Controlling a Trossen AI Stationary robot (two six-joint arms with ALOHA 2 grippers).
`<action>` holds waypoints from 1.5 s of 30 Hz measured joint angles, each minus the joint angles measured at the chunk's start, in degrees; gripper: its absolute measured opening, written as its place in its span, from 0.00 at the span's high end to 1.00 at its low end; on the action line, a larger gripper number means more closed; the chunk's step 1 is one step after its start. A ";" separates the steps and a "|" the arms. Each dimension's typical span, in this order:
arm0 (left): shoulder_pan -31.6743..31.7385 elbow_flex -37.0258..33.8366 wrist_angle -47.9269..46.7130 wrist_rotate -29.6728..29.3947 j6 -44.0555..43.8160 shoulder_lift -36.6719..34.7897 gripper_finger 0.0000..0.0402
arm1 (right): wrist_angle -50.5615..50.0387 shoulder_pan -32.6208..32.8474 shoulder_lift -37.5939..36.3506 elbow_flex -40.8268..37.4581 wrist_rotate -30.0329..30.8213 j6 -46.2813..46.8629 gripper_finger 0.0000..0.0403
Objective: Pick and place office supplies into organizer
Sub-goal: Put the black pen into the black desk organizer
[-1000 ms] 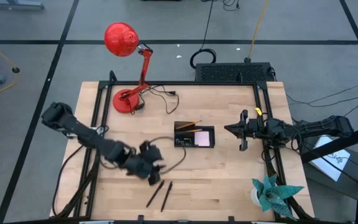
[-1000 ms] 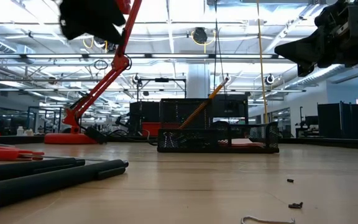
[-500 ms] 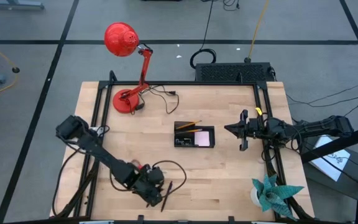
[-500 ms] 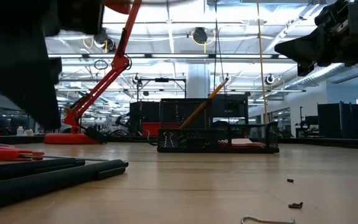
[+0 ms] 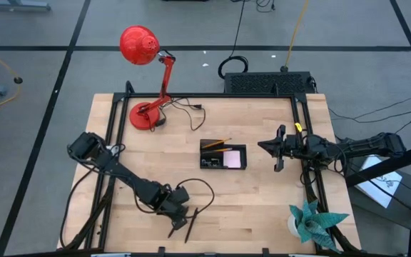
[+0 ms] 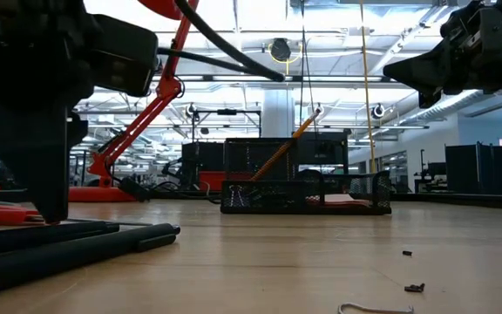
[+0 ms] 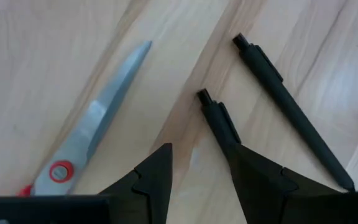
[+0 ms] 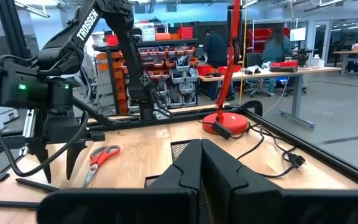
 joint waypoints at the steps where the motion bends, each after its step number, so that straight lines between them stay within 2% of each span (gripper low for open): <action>1: 0.11 0.00 0.04 0.02 0.28 0.00 0.60 | 0.00 0.00 0.00 0.00 0.00 0.00 0.99; 14: 1.32 0.04 4.02 1.90 1.92 0.04 0.60 | 0.00 0.00 0.00 0.00 -0.02 0.02 0.99; 23: 1.38 0.96 6.15 4.25 2.56 5.40 0.60 | 0.04 0.00 0.14 0.00 -0.02 0.04 0.99; 28: 1.45 3.96 2.77 5.43 4.28 7.73 0.60 | 0.00 0.00 0.37 0.00 -0.02 0.07 0.99; 34: 1.36 8.49 -6.27 5.88 9.86 10.11 0.60 | 0.02 0.02 0.59 0.00 -0.02 0.22 0.99; 45: 3.18 8.72 -11.44 9.00 17.31 10.12 0.60 | 0.01 0.02 0.63 0.00 -0.02 0.22 0.99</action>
